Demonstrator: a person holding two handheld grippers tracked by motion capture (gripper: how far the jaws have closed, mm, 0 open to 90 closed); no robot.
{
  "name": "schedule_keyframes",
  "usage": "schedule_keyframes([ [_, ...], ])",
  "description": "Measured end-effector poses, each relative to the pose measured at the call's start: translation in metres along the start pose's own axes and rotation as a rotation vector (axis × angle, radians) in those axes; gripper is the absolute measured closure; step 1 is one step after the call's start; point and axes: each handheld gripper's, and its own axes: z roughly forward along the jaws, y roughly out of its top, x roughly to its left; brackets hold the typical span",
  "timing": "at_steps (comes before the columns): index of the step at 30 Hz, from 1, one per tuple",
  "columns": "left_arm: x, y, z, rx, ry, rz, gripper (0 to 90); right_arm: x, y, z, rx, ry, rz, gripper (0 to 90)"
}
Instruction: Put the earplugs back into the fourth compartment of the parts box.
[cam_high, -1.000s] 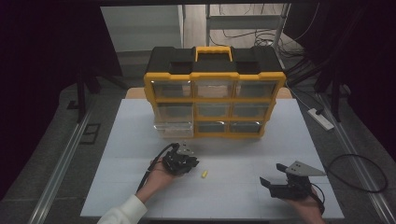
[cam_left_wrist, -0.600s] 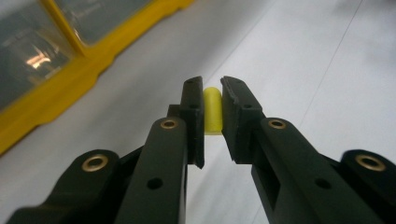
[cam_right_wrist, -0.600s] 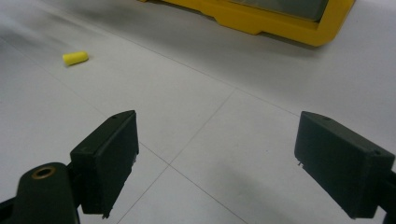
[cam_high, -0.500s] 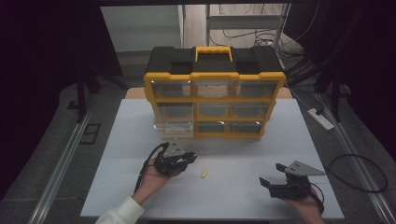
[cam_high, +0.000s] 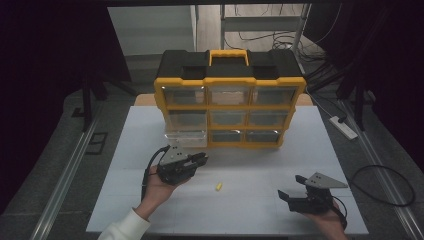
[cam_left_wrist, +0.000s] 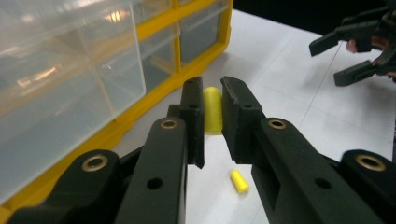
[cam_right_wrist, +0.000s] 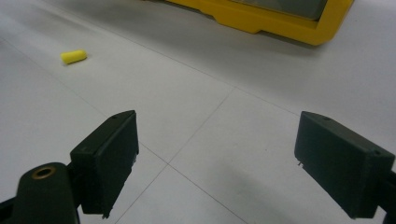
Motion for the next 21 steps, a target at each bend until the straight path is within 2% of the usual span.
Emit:
schedule_keyframes([
  [10,0.001,0.014,-0.018,-0.072,-0.016,-0.010,78.6,-0.001,0.000,0.000,0.002,-0.001,0.004,14.4],
  [17,0.002,0.031,-0.033,-0.130,0.005,-0.016,78.5,-0.002,0.001,-0.002,-0.013,0.009,0.011,14.4],
  [21,0.006,0.046,-0.040,-0.164,0.018,-0.015,78.4,-0.002,0.002,-0.001,-0.015,0.015,0.006,14.4],
])
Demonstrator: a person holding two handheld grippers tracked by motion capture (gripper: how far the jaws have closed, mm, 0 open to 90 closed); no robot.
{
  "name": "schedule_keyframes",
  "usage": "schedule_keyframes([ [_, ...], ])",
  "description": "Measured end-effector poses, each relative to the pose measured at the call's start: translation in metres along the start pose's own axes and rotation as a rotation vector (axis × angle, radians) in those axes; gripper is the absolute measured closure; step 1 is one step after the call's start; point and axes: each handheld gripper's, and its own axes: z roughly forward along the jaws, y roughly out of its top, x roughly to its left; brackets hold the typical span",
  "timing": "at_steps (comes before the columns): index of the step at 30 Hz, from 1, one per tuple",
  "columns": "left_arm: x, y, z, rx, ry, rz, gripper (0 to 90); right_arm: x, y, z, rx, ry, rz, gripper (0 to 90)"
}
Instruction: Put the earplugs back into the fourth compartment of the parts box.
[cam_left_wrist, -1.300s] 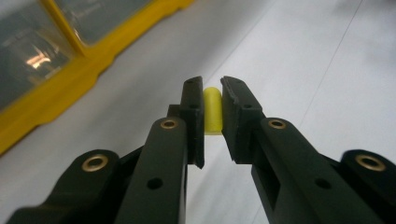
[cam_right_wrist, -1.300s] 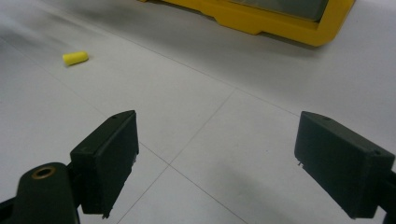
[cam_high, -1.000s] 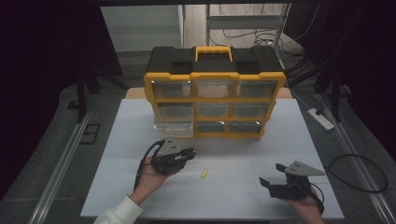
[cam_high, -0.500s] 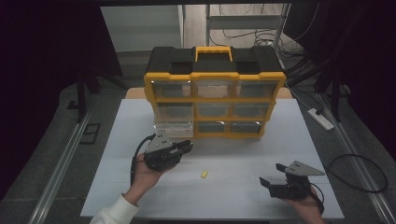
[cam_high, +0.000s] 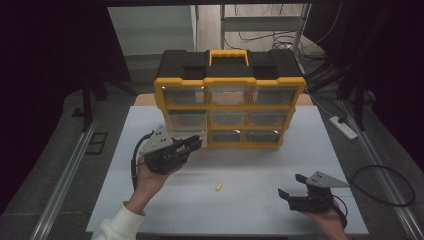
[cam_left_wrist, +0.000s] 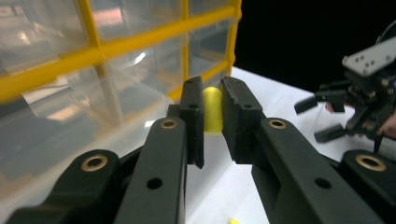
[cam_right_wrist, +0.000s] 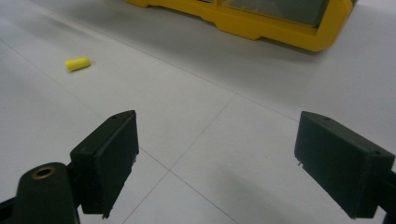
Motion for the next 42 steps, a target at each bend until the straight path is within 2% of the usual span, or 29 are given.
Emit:
schedule_keyframes([
  [5,0.011,0.013,-0.001,-0.020,0.002,-0.027,78.3,0.001,0.000,0.001,-0.006,0.002,-0.001,14.4],
  [11,0.025,0.018,0.005,-0.005,0.020,-0.050,78.3,0.000,0.000,-0.001,-0.008,-0.005,0.005,14.3],
  [14,0.033,0.018,0.009,0.006,0.043,-0.054,78.3,-0.001,0.000,-0.001,-0.006,-0.008,0.005,14.3],
  [21,0.055,0.013,0.017,0.048,0.097,-0.097,78.1,-0.001,-0.001,-0.001,-0.003,-0.011,0.003,14.4],
  [28,0.060,0.012,0.017,0.059,0.116,-0.100,77.0,-0.001,-0.001,-0.001,0.000,-0.011,0.002,14.4],
  [29,0.061,0.012,0.017,0.062,0.122,-0.104,74.0,-0.001,-0.001,-0.001,0.000,-0.012,0.002,14.4],
  [30,0.061,0.013,0.018,0.068,0.123,-0.115,65.3,-0.001,-0.001,-0.001,0.000,-0.012,0.002,14.4],
  [31,0.061,0.013,0.018,0.068,0.123,-0.115,51.1,-0.001,-0.001,-0.001,0.000,-0.012,0.002,14.4],
  [32,0.062,0.013,0.019,0.085,0.113,-0.132,51.1,-0.001,-0.001,-0.001,-0.002,-0.011,0.003,14.4],
  [33,0.061,0.014,0.019,0.086,0.116,-0.142,38.1,-0.001,-0.001,-0.001,-0.002,-0.012,0.002,14.4],
  [34,0.061,0.014,0.019,0.083,0.120,-0.143,32.7,-0.001,-0.001,-0.001,0.000,-0.013,0.001,14.4],
  [37,0.056,0.015,0.017,0.067,0.106,-0.132,25.4,-0.001,-0.001,-0.001,0.000,-0.014,0.002,14.4],
  [42,0.044,0.016,0.014,0.067,0.056,-0.096,23.6,-0.001,-0.001,-0.001,0.000,-0.015,0.000,14.4],
])
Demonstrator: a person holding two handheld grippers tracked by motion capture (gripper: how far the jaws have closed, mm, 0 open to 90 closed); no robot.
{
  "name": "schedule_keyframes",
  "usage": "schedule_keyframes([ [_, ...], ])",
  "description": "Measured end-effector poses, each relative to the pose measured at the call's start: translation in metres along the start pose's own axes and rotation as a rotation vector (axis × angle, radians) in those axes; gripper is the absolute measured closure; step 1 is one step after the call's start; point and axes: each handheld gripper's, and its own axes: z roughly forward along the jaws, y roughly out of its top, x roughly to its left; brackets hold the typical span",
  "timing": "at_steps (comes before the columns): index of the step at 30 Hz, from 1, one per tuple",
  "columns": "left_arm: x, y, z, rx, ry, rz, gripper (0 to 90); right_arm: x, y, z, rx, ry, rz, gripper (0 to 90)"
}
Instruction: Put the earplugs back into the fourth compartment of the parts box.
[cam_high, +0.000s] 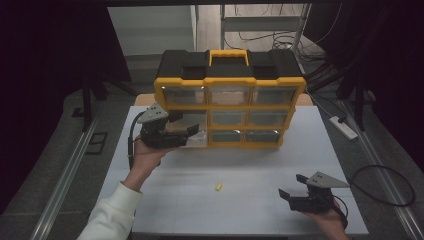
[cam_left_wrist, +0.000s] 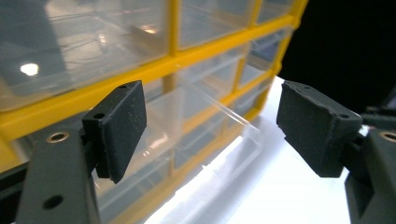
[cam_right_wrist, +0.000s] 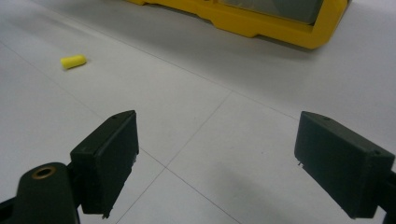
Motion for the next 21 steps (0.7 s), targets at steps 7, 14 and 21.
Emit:
schedule_keyframes([
  [7,-0.016,-0.006,-0.008,0.009,-0.065,0.041,22.6,0.000,0.000,0.000,0.001,-0.001,0.001,14.4],
  [14,-0.031,-0.015,-0.015,0.034,-0.113,0.065,22.4,0.000,0.000,0.000,0.003,-0.003,0.002,14.4],
  [21,-0.041,-0.032,-0.010,0.086,-0.149,0.089,22.4,0.000,0.000,0.001,0.006,-0.003,0.005,14.4],
])
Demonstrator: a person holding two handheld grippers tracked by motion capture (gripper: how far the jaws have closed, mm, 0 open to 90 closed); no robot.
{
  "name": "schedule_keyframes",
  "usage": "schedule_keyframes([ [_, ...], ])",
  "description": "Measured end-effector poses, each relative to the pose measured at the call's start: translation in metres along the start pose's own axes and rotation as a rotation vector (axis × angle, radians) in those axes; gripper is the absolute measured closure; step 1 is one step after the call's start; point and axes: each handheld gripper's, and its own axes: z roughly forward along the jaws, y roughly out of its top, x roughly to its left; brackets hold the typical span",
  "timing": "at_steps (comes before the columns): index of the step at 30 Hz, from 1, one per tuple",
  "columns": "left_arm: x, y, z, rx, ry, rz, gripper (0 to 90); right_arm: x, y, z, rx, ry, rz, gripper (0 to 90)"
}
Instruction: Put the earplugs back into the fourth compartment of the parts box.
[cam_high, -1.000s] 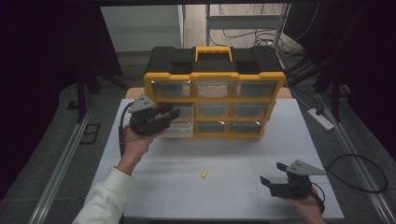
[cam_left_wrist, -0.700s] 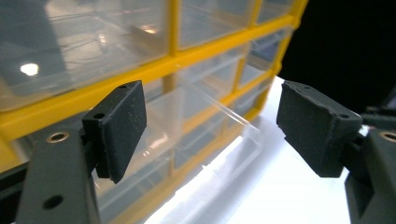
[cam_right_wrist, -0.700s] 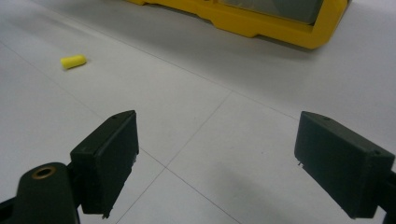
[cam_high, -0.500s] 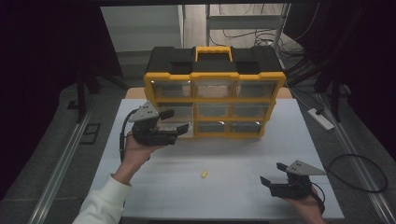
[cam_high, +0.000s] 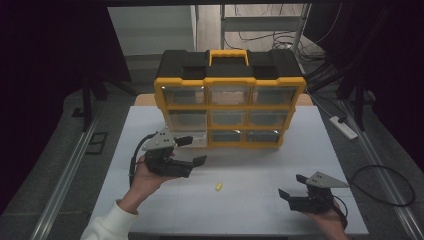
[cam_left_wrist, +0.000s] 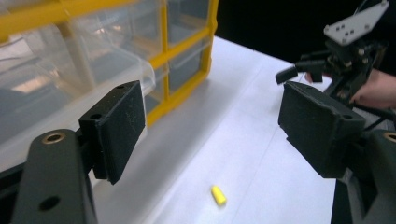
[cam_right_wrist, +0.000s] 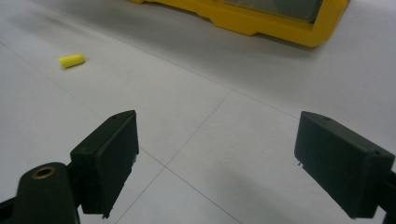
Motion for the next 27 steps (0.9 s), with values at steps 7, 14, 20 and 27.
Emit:
schedule_keyframes([
  [7,0.001,-0.011,0.006,0.047,-0.009,-0.013,22.5,0.000,0.000,0.000,0.000,-0.001,0.000,14.4],
  [14,-0.002,-0.023,0.024,0.117,-0.024,-0.010,22.5,0.000,0.000,0.000,0.002,-0.001,-0.001,14.4],
  [20,-0.004,-0.033,0.043,0.177,-0.012,-0.016,22.3,0.000,0.000,0.000,0.004,-0.001,0.002,14.4],
  [27,-0.003,-0.047,0.071,0.272,-0.020,-0.027,22.1,-0.001,-0.001,0.000,0.005,-0.003,0.004,14.4],
])
